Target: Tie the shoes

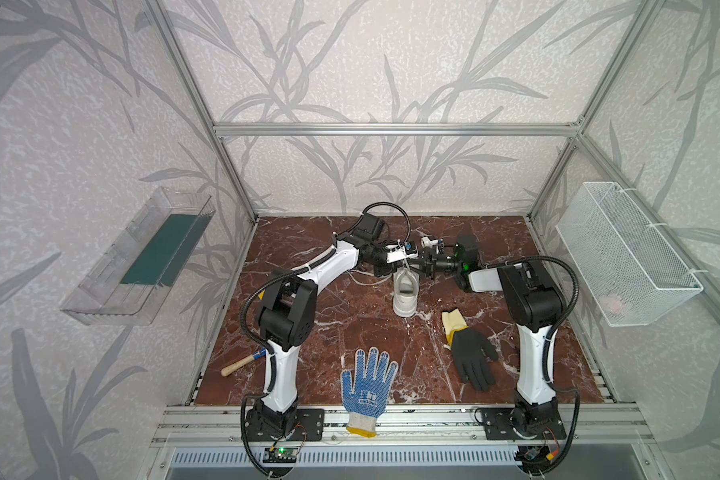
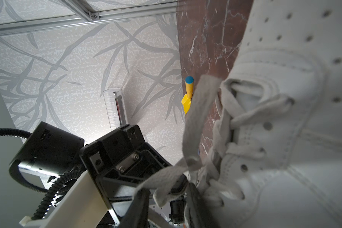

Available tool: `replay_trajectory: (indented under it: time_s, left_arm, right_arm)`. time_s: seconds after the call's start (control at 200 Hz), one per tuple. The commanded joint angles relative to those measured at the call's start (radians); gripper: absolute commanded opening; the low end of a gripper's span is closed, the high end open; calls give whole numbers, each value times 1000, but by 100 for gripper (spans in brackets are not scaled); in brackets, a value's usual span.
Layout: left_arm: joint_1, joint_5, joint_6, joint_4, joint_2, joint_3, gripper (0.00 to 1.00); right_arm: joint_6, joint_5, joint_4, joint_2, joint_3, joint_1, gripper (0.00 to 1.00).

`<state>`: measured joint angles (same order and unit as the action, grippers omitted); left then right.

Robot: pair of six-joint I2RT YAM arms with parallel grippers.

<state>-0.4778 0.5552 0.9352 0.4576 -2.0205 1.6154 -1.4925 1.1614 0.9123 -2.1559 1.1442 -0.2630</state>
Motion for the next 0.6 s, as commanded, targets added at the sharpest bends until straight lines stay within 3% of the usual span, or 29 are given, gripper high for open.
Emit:
replay_trajectory:
  time_s: [0.0, 0.405, 0.595]
  left_arm:
    - [-7, 27, 25, 29, -20, 31, 0]
    - [-10, 26, 14, 17, -21, 36, 0]
    - [-9, 21, 3, 5, -19, 35, 0]
  right_arm:
    - [7, 18, 21, -9, 17, -5, 34]
    - [116, 21, -115, 16, 18, -7, 27]
    - [204, 18, -248, 40, 29, -7, 14]
